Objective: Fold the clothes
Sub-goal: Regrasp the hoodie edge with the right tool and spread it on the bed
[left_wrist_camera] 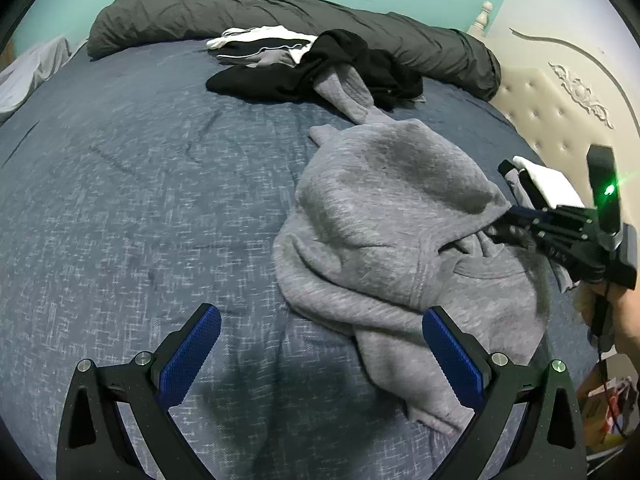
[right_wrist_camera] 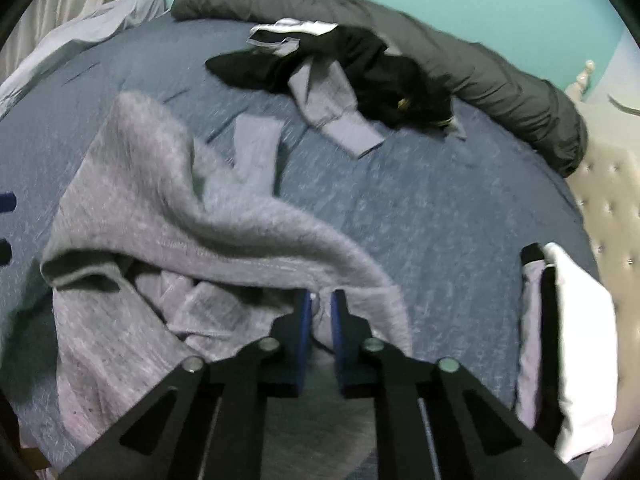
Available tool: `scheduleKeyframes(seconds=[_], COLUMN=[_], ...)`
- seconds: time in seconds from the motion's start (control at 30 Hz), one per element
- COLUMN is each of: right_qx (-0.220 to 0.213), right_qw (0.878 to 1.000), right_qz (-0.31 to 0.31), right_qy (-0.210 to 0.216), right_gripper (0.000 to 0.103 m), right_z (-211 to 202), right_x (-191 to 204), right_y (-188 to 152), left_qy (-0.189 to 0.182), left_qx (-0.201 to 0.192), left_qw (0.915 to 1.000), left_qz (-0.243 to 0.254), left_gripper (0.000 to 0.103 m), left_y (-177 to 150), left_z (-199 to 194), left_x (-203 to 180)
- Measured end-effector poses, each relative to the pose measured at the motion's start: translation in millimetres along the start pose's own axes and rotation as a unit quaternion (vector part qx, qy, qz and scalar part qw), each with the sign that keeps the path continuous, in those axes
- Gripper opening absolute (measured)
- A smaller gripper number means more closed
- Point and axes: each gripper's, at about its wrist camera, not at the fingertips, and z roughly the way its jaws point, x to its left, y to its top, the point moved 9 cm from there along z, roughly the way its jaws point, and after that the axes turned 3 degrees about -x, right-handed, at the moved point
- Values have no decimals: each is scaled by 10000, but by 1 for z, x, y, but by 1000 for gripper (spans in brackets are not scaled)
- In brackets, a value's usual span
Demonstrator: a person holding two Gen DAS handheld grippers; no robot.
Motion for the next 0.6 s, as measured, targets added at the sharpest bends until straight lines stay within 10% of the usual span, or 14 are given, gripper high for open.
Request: scheduleKeyframes(seconds=[0.17, 0.33, 0.47, 0.6], right_qx=[-228, 39, 195, 272], right_qw=[9987, 9950, 9959, 9978], right_qz=[448, 719, 467, 183], right_qy=[-128, 697, 755, 580], right_gripper=[1, 2, 44, 44], right_z=[-15, -10, 1, 13], right_x=[-29, -18, 1, 12], right_y=[9, -1, -14, -19], left_qy=[-23, 28, 100, 199], left_qx=[59, 52, 52, 68], left_qw=[9999, 9999, 9996, 9991], left_qz=[79, 136, 247, 359], left_gripper=[103, 103, 103, 103], left_y=[1, 5, 9, 11], left_z=[9, 16, 22, 30], left_x=[-15, -24, -30, -33])
